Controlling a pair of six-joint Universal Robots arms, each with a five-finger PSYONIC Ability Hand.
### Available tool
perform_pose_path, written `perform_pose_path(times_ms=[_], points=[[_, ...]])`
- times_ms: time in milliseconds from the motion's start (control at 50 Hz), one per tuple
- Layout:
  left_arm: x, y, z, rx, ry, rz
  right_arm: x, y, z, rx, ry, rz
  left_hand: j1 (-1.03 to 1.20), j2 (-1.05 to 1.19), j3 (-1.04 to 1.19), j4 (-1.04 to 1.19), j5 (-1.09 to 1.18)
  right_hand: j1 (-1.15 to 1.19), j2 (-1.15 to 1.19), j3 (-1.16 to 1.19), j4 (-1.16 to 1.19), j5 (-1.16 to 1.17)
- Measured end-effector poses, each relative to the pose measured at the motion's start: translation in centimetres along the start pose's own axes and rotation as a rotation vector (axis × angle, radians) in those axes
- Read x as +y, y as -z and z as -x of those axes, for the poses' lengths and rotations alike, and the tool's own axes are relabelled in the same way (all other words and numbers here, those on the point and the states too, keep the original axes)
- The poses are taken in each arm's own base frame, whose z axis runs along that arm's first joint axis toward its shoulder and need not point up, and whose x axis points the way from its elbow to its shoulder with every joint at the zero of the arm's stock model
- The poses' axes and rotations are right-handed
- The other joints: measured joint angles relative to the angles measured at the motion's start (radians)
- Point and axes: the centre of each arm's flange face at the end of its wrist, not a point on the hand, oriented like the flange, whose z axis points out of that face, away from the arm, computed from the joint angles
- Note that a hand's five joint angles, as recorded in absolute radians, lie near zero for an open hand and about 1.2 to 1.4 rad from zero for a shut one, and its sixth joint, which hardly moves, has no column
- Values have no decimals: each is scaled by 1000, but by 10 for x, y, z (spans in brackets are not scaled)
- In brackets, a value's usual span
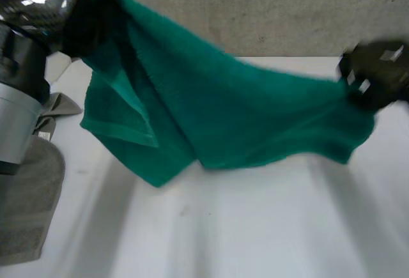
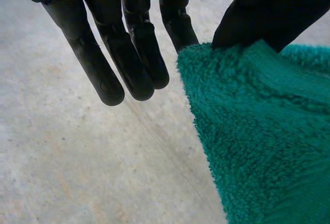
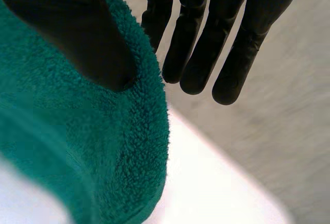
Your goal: Fold the laundry.
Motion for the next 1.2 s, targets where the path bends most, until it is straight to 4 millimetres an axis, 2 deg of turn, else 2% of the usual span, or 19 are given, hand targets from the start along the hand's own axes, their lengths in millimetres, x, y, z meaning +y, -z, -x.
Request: perform_pose_path(times_ms=[60, 100, 160, 220, 260, 280, 300, 400, 420, 440, 500, 540, 660, 740, 820, 840, 960, 1040, 1200], points=[[-6, -1, 3, -9, 13, -14, -28, 6, -15, 40, 34, -53, 0, 0, 0, 0, 0, 0, 0, 0, 0, 2], [-6, -1, 3, -12, 21, -12, -35, 5, -19, 47, 41, -64, 0, 0, 0, 0, 0, 0, 0, 0, 0, 4], [-1, -1, 2, -10, 31, 13, -42, -16, -27, 33, 41, -68, 0, -1, -2, -2, -1, 0, 0, 0, 0, 4], [11, -1, -2, 1, 32, 53, -37, -40, -20, -12, 33, -54, 0, -4, -7, -3, -3, 0, 0, 0, 0, 4], [26, -1, -8, 17, 30, 100, -27, -63, -8, -54, 29, -34, 0, -6, -12, -8, -3, 0, 0, 0, 0, 4], [26, -1, -8, 17, 30, 100, -27, -63, -8, -54, 29, -34, 0, -6, -12, -8, -3, 0, 0, 0, 0, 4], [40, -1, -13, 33, 28, 146, -17, -81, 3, -80, 30, -14, 0, -11, -16, -13, -3, 0, 0, 0, 0, 4], [80, 3, -28, 79, 19, 276, 22, -122, 28, -120, 52, 66, 0, -18, -24, -20, -3, -12, -26, -20, -23, -12], [95, 5, -33, 95, 15, 324, 37, -133, 37, -126, 68, 98, 0, -20, -25, -22, -3, -324, -343, -342, -346, -318], [99, 5, -35, 100, 14, 340, 43, -137, 40, -128, 74, 110, 0, -20, -25, -22, -3, -366, -407, -383, -387, -359], [120, 8, -41, 117, 5, 405, 62, -148, 54, -119, 106, 162, 0, -24, -28, -22, -3, -761, -891, -890, -895, -863], [125, 8, -42, 118, 2, 419, 65, -148, 57, -110, 112, 176, 0, -24, -29, -23, -3, -761, -891, -890, -895, -863], [136, 4, -38, 97, -12, 444, 56, -123, 59, -58, 94, 228, -13, -34, -39, -33, -18, -782, -956, -965, -956, -920], [138, 0, -32, 77, -19, 439, 45, -89, 62, -68, 46, 249, -34, -36, -41, -35, -23, -782, -956, -965, -956, -920], [139, -2, -29, 69, -23, 437, 49, -51, 76, -141, -31, 294, -55, -49, -54, -49, -41, -782, -956, -965, -956, -920], [139, -2, -29, 69, -23, 437, 49, -51, 76, -141, -31, 294, -55, -49, -54, -49, -41, -782, -956, -965, -956, -920], [152, -3, -30, 71, -26, 464, 75, 3, 110, -285, -176, 366, -59, -53, -58, -51, -43, -782, -956, -965, -956, -920], [161, -3, -30, 69, -29, 485, 91, 23, 126, -325, -223, 366, -59, -53, -58, -51, -43, -780, -954, -962, -955, -920], [166, -4, -28, 63, -31, 496, 113, 38, 150, -361, -227, 323, -59, -54, -58, -51, -43, -778, -925, -917, -936, -894]])
